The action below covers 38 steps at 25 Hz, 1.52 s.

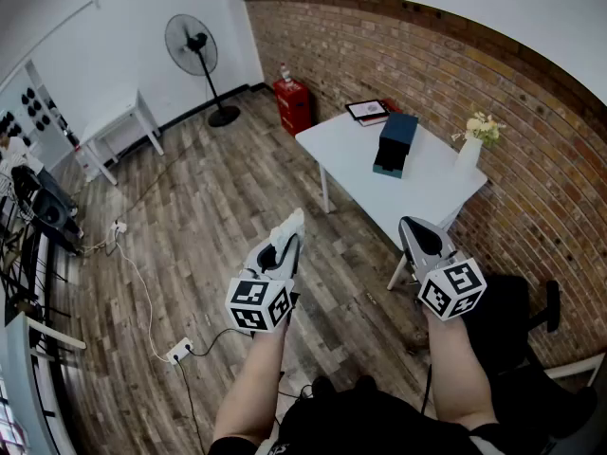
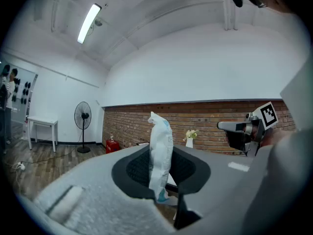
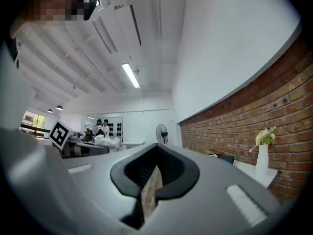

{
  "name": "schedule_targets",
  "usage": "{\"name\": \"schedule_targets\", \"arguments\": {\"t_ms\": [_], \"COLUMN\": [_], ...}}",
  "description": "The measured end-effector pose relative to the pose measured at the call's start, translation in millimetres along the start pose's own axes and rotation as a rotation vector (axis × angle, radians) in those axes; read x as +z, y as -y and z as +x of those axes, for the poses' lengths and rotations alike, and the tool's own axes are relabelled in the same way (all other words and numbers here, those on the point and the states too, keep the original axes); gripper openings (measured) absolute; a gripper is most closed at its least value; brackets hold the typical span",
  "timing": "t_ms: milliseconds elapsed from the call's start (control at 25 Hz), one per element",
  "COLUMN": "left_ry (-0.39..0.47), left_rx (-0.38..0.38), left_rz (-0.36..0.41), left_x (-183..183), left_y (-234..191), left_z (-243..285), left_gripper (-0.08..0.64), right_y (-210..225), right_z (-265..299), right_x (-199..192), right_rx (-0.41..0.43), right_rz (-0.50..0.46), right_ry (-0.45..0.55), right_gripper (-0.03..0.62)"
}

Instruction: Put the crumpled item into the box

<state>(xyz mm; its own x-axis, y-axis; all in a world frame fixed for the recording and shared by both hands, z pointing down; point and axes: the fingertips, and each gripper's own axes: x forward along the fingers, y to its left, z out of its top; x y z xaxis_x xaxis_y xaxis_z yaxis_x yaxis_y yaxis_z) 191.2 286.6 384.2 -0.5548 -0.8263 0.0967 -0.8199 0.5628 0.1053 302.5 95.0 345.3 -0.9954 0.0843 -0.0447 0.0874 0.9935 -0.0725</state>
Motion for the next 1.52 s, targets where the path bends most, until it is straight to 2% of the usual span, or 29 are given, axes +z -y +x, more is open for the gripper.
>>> {"name": "schedule_targets", "arguments": {"t_ms": [240, 400, 720, 1000, 1200, 1320, 1520], "left_ry": [-0.020, -0.020, 0.033, 0.008, -0.016, -0.018, -0.024], "left_rx": [-0.006, -0.023, -0.056, -0.040, -0.027, -0.040, -0.072], "left_rz": [0.055, 0.105, 0.133, 0.104, 0.087, 0.089, 0.086], "left_x": [-5.6, -2.4, 33.1, 21.4, 6.1, 3.0, -0.1], "left_y": [8.4, 18.5, 49.4, 73.3, 80.4, 81.3, 67.8], "left_z": [0.5, -0.4, -1.0, 0.6, 0.4, 9.4, 38.7], "left_gripper": [0.066, 0.066, 0.066, 0.067, 0.067, 0.067, 0.067], "right_y": [-8.2, -0.6, -4.2, 17.2, 31.5, 34.3, 49.5], "right_z": [-1.3, -14.3, -22.6, -53.4, -66.1, -64.1, -38.2], "right_x": [-2.8, -9.9, 18.5, 25.9, 13.2, 3.2, -13.7], "right_rx": [0.011, -0.009, 0.048, 0.062, 0.069, 0.089, 0.076], "right_rz": [-0.041, -0.015, -0.034, -0.038, 0.020, 0.030, 0.044], "right_ry": [-0.008, -0.021, -0.012, -0.001, -0.019, -0.038, -0.073], "right_gripper": [-0.002, -0.002, 0.000, 0.000, 0.000, 0.000, 0.000]}}
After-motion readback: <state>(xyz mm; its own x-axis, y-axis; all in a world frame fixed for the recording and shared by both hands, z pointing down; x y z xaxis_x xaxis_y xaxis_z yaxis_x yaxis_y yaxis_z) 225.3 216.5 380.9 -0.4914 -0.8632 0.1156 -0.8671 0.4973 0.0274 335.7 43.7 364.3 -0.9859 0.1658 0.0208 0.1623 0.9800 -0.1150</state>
